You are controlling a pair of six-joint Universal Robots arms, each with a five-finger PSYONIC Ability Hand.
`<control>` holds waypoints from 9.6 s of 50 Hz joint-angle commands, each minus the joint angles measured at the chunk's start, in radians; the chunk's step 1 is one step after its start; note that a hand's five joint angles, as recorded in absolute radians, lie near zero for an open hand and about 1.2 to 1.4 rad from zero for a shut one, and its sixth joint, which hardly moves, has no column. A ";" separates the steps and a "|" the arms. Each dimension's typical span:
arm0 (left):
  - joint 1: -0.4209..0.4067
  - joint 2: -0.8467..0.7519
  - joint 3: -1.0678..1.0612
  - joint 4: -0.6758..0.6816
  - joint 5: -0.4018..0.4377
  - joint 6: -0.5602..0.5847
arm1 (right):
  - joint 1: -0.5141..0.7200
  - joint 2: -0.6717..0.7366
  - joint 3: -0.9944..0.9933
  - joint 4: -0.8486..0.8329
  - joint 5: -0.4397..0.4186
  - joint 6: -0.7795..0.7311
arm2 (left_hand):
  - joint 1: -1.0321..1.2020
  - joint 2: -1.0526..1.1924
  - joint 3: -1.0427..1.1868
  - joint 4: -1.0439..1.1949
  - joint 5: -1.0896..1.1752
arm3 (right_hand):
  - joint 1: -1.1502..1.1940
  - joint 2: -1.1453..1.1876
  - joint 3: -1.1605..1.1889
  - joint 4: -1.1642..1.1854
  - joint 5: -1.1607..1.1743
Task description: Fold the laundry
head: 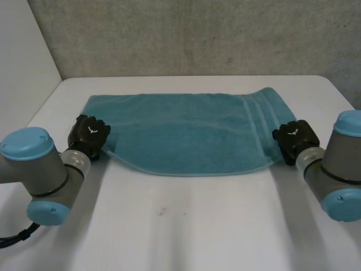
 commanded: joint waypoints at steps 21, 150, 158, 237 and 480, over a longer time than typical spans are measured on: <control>0.028 0.060 -0.004 -0.002 -0.007 -0.009 | -0.237 0.007 -0.002 0.132 -0.290 0.331 | 0.256 0.198 0.204 0.200 0.241 | 0.316 0.214 0.211 0.205 0.196; 0.025 0.192 -0.007 0.026 -0.004 -0.142 | -0.203 -0.063 -0.320 0.414 -0.218 0.074 | -0.966 -1.024 -1.018 -1.022 -0.980 | -0.497 -0.599 -0.601 -0.608 -0.616; 0.077 0.207 -0.026 -0.120 0.004 -0.221 | -0.301 -0.021 -0.277 0.433 -0.276 0.058 | -0.966 -1.024 -1.018 -1.022 -0.980 | -0.303 -0.405 -0.407 -0.414 -0.422; 0.082 0.331 -0.116 -0.125 0.013 -0.227 | 0.502 0.311 -0.712 0.055 -0.207 -0.111 | -0.966 -1.024 -1.018 -1.022 -0.980 | 0.721 0.619 0.617 0.610 0.602; -0.104 0.558 0.157 -0.372 -0.089 -0.661 | 0.125 -0.441 -0.195 0.236 0.055 0.375 | -0.966 -1.024 -1.018 -1.022 -0.980 | -0.501 -0.603 -0.605 -0.612 -0.620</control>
